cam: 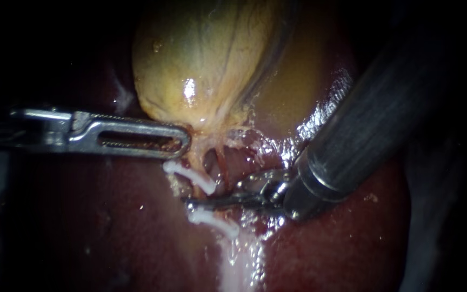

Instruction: Go back from the cut left tube

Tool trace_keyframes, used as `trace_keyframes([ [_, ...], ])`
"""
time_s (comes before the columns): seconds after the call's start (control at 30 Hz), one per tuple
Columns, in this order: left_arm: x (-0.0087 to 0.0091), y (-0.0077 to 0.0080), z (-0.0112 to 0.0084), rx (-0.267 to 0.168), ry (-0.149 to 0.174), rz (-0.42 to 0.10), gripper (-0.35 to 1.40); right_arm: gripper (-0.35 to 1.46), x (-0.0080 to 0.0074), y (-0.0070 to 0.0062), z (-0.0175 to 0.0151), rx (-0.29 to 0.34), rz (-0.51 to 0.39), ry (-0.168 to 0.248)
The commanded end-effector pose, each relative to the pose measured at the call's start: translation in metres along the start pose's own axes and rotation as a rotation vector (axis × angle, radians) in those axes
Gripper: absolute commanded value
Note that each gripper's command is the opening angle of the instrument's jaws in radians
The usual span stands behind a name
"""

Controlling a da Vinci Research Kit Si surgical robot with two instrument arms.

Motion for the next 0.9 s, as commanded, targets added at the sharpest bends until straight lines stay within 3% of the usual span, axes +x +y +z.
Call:
trace_keyframes([
  [0.03,0.0,0.0,0.0,0.0,-0.001,0.001,-0.35,-0.35,0.0,-0.0001,0.0,0.006,-0.02,0.008],
  [0.13,0.0,0.0,0.0,0.0,-0.001,0.001,-0.35,0.21,0.0001,-0.0003,0.0,0.015,-0.033,0.027],
  [0.37,0.0,-0.0001,-0.0001,0.0,-0.001,0.001,-0.35,0.98,0.0003,-0.0007,0.0002,0.018,-0.086,0.03],
  [0.67,0.0,-0.0002,-0.0001,-0.001,-0.002,0.001,-0.35,1.29,0.0003,-0.0013,-0.0001,0.026,-0.159,0.037],
  [0.9,0.0001,-0.0006,-0.0004,0.002,0.001,0.002,-0.35,1.29,-0.0009,-0.003,-0.0025,0.024,-0.279,0.033],
])
